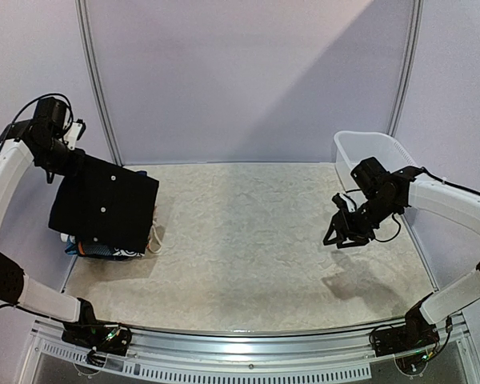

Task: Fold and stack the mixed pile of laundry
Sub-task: Move the square-folded shirt to the corner of the board.

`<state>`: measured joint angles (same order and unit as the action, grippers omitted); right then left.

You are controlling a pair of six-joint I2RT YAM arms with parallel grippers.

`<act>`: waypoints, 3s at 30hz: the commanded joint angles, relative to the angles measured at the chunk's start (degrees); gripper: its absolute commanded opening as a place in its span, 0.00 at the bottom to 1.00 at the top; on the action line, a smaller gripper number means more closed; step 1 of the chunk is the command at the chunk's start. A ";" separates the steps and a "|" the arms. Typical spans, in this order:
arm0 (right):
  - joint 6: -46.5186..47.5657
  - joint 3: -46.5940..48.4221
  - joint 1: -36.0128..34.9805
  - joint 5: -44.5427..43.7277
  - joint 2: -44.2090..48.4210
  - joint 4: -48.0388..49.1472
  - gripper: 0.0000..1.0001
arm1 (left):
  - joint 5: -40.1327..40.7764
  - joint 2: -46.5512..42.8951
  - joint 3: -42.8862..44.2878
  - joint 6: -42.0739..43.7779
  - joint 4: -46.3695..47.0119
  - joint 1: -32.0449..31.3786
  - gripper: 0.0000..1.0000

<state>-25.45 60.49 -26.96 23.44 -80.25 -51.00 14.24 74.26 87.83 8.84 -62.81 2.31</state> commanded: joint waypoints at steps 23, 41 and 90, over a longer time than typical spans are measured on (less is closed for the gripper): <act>-1.15 3.19 -0.26 -1.47 -2.26 -1.77 0.50 | -6.40 12.62 -2.33 -0.61 10.61 12.47 0.00; -2.22 4.57 -0.27 -1.82 -2.39 -2.96 0.50 | -1.36 17.94 -3.25 -3.09 13.70 15.05 0.00; -5.16 -3.33 -0.28 0.31 3.07 3.67 0.50 | -13.60 -0.61 -9.34 -14.89 10.04 3.51 0.87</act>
<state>-29.76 58.48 -26.96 22.98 -78.48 -49.28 3.92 74.54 84.07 -5.91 -55.75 9.37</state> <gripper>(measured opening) 0.502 0.869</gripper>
